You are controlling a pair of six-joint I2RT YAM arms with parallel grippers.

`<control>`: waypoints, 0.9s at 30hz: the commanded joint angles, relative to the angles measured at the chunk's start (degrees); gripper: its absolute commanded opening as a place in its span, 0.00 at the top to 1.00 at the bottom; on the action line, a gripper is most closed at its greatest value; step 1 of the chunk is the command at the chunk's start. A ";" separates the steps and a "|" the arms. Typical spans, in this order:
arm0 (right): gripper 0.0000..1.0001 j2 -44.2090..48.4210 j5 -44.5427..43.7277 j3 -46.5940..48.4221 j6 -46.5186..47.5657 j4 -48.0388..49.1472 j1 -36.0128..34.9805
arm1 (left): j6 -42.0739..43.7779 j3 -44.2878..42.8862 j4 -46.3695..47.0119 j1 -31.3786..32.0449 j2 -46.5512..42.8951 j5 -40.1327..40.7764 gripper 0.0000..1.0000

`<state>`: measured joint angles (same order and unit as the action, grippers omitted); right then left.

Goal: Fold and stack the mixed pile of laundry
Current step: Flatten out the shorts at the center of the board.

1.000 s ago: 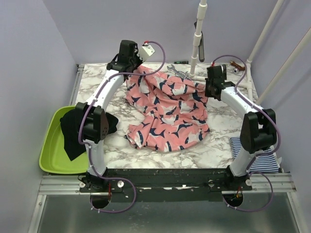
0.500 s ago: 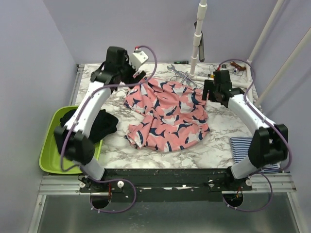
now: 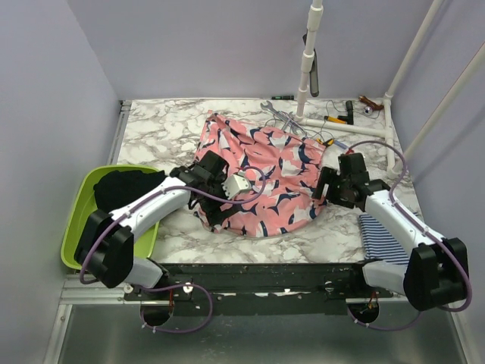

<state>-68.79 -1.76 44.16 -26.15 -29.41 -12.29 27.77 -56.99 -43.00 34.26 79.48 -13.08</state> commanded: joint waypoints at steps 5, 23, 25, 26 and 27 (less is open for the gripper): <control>0.31 -6.38 7.89 -7.96 -6.36 13.46 0.18 | -0.18 -0.22 4.05 -0.09 3.82 2.19 0.27; 1.00 4.00 4.77 0.86 -1.29 -0.78 0.17 | 3.14 -16.18 11.81 -20.95 4.77 10.77 1.00; 1.00 4.88 7.38 1.05 -1.29 -0.47 0.19 | 3.51 -20.34 12.11 -22.23 9.35 12.24 1.00; 1.00 4.90 8.89 1.30 -1.42 -0.07 0.18 | 3.60 -22.02 12.18 -22.60 11.61 12.63 1.00; 0.99 4.69 9.77 1.51 -1.52 0.36 0.17 | 3.75 -24.11 12.32 -22.73 14.30 14.20 1.00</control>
<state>-64.51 3.73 44.21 -28.60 -26.57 -12.29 29.98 -74.35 -34.81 13.61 84.97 -6.22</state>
